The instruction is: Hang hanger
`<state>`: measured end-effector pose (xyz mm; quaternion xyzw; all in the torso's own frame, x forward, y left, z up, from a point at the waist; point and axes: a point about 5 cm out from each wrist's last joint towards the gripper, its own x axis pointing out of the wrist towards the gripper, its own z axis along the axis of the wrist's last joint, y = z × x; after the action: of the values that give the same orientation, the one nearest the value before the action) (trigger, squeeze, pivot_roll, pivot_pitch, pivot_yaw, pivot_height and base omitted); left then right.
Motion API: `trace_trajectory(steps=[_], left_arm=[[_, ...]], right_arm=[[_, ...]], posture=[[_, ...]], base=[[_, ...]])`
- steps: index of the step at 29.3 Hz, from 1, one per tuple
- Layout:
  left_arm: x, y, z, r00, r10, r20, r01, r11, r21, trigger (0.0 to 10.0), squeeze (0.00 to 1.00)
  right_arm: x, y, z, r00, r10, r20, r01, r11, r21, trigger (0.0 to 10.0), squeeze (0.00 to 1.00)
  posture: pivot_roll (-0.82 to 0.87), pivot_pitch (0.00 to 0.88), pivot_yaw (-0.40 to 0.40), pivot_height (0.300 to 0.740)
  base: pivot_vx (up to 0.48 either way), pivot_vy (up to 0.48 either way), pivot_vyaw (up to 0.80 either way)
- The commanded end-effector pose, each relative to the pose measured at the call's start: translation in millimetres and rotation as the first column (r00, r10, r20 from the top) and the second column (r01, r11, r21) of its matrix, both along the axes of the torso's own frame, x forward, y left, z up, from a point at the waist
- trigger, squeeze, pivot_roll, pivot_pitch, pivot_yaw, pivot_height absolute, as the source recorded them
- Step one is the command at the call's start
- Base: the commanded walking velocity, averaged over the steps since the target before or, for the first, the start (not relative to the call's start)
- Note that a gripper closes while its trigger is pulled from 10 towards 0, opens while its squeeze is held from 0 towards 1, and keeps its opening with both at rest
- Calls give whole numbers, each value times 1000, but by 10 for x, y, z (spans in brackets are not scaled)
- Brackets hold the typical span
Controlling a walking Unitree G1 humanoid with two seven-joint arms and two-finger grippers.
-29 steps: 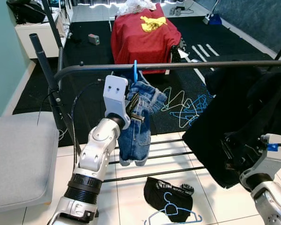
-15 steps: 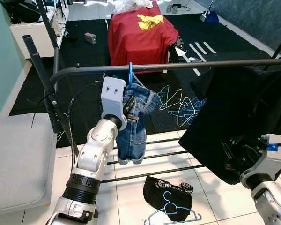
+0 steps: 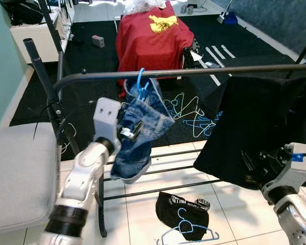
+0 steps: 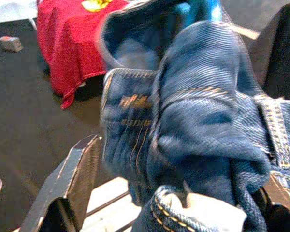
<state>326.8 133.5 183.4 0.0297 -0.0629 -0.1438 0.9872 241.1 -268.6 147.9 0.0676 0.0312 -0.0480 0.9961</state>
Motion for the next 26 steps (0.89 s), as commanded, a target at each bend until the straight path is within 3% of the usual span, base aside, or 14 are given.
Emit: trace_trajectory(steps=[1,8,9,11,12,13,14,15,16,17,18,20,26], left_arm=[[-66,124,-142,998,39,-57,-38,999,17,10000,1000],[-129,184,-89,998,56,-37,-58,996,-68,10000,1000],[-121,160,-20,999,31,-15,-33,993,-113,10000,1000],[-121,160,-20,999,31,-15,-33,993,-113,10000,1000],[-122,107,56,1000,-21,8,22,986,-163,10000,1000],[-122,107,56,1000,-21,8,22,986,-163,10000,1000],[-146,24,136,993,-110,37,115,969,-220,10000,0],[-146,24,136,993,-110,37,115,969,-220,10000,0],[-192,-67,202,976,-207,67,218,938,-269,10000,0],[-192,-67,202,976,-207,67,218,938,-269,10000,0],[-245,-135,244,955,-283,94,298,910,-287,10000,0],[-280,-171,265,940,-324,110,342,893,-293,10000,0],[-324,-175,303,928,-350,130,373,891,-258,10000,0]], right_arm=[[-16,-37,-30,1000,-8,-24,8,1000,-13,10000,0],[-24,-52,-23,1000,-9,-25,9,1000,-17,10000,0],[-28,-52,-25,1000,-10,-26,9,1000,-16,10000,0],[-28,-52,-25,1000,-10,-26,9,1000,-16,10000,0],[-35,-49,-29,1000,-10,-27,10,1000,-15,10000,0],[-35,-49,-29,1000,-10,-27,10,1000,-15,10000,0],[-43,-43,-34,1000,-10,-27,10,1000,-13,10000,0],[-43,-43,-34,1000,-10,-27,10,1000,-13,10000,0],[-49,-41,-38,1000,-11,-28,11,1000,-12,10000,0],[-49,-41,-38,1000,-11,-28,11,1000,-12,10000,0],[-55,-42,-40,1000,-12,-28,12,1000,-11,10000,0],[-57,-44,-40,1000,-13,-28,12,1000,-10,10000,0],[-59,-60,-38,1000,-14,-28,14,1000,-11,10000,0]], posture=[[-93,182,-1,740],[-94,186,-1,740],[-95,187,2,740],[-95,187,2,740],[-96,189,3,740],[-96,189,3,740],[-97,190,6,740],[-97,190,6,740],[-97,188,7,740],[-97,188,7,740],[-98,191,6,740],[-98,191,6,740],[-94,187,4,740]], base=[[0,0,0],[0,0,0],[0,0,0],[0,0,0],[0,0,0],[0,0,0],[0,0,0],[0,0,0],[0,0,0],[0,0,0],[0,0,0],[0,0,0],[0,0,0]])
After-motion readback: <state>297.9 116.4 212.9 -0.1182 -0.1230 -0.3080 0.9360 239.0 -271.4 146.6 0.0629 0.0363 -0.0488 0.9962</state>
